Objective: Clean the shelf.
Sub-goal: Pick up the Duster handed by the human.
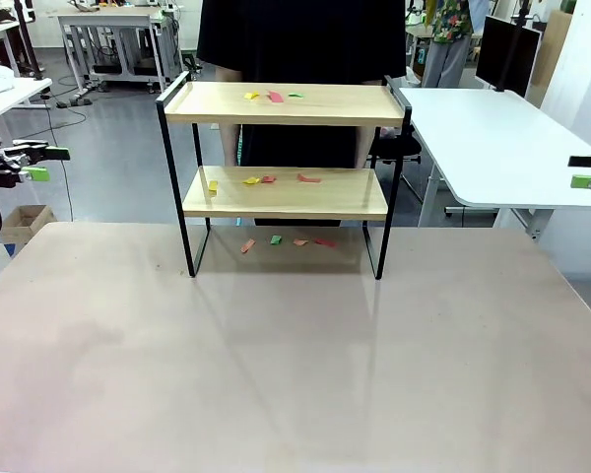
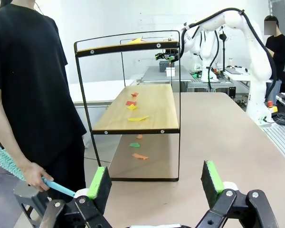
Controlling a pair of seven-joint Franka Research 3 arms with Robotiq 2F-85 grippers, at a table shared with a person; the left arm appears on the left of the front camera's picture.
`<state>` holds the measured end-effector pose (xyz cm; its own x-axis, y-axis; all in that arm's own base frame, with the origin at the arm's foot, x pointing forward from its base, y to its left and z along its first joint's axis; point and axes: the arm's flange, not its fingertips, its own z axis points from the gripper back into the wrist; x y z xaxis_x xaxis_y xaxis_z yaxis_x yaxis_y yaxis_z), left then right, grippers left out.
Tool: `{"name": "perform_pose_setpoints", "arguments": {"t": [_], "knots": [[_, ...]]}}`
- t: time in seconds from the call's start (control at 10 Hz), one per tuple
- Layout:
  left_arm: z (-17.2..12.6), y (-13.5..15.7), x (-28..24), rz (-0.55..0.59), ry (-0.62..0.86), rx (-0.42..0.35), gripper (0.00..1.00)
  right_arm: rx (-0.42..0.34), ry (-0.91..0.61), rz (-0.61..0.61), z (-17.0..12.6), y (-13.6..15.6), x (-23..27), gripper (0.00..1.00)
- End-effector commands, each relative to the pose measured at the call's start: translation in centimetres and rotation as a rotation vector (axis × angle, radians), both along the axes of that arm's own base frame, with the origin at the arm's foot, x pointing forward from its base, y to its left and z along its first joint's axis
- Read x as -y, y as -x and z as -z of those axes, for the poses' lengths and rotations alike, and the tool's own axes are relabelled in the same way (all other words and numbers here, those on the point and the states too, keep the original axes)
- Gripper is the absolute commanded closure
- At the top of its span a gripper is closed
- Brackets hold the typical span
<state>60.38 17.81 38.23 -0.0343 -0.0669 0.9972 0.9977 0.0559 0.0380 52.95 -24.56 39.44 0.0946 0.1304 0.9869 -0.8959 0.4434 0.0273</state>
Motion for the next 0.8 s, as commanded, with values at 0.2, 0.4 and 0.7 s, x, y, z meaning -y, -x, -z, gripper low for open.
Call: {"name": "perform_pose_setpoints", "arguments": {"t": [0.2, 0.4, 0.7], "knots": [[-0.14, -0.03, -0.01, 0.001, -0.003, 0.013, 0.0, 0.0, 0.004, -0.002, -0.1, -0.03, -0.1, 0.0], [-0.14, -0.03, -0.01, 0.001, -0.003, 0.013, 0.0, 0.0, 0.004, -0.002, -0.1, -0.03, -0.1, 0.0], [-0.14, -0.03, -0.01, 0.001, -0.003, 0.013, 0.0, 0.0, 0.004, -0.002, -0.1, -0.03, -0.1, 0.0]]}}
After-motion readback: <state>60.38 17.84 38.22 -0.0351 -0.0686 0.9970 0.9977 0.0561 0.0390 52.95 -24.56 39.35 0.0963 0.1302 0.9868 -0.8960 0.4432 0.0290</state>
